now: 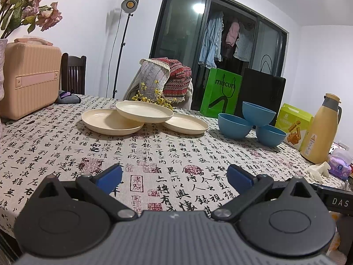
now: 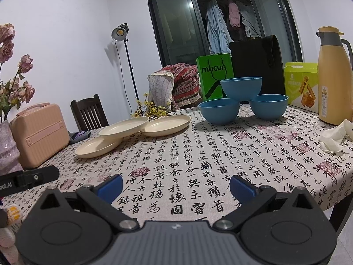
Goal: Organize plates and bowls
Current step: 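Move both grippers forward toward the overlapping cream plates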
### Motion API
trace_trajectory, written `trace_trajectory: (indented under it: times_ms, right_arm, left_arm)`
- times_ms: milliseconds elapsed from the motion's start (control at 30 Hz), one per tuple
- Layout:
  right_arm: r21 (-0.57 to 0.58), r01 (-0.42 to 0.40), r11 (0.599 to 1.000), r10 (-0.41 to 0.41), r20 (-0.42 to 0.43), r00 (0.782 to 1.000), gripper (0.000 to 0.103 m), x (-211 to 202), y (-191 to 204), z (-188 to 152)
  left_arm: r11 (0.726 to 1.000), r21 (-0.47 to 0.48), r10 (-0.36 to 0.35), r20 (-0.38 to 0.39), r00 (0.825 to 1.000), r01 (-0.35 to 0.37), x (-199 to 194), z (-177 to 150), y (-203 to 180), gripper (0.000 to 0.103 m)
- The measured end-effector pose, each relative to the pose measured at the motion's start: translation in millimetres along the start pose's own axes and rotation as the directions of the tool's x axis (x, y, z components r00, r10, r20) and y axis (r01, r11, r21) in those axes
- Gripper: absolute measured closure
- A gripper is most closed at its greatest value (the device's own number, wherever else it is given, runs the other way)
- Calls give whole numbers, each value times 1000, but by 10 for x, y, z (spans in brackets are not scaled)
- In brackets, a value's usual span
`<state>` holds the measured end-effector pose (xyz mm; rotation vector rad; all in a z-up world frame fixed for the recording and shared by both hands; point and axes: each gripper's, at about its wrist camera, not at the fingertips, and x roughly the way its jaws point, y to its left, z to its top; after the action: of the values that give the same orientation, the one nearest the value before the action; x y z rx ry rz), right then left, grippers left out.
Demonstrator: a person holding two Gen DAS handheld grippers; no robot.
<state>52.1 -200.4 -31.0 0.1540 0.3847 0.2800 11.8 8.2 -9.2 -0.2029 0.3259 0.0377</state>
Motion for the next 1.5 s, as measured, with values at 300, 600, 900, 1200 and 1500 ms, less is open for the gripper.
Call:
trace_trajectory:
  times_ms: [300,600,900,1200,1500]
  right_arm:
    - [-5,2,1000,-2,-10,1000,0,123,3,21]
    - [-45,-8,999,8,8,1000,0,354,95,81]
    - [-78,-5,997,7,32,999,0,611,170,199]
    - [-80,0,997,6,68,998,0,868,220,424]
    - [-94,-16,995,26,98,995,0,1161,322,606]
  left_arm:
    - [1000,20,5,20,1000,-6,105,62,16,0]
    - [999,33,-13,30,999,12,288,155,23,0]
    - [1000,22,-10,46,999,9,476,266,91,0]
    - [1000,-23,5,59,998,-3,667,397,215,0]
    - [999,-35,31,91,995,-28,822,580,282,0]
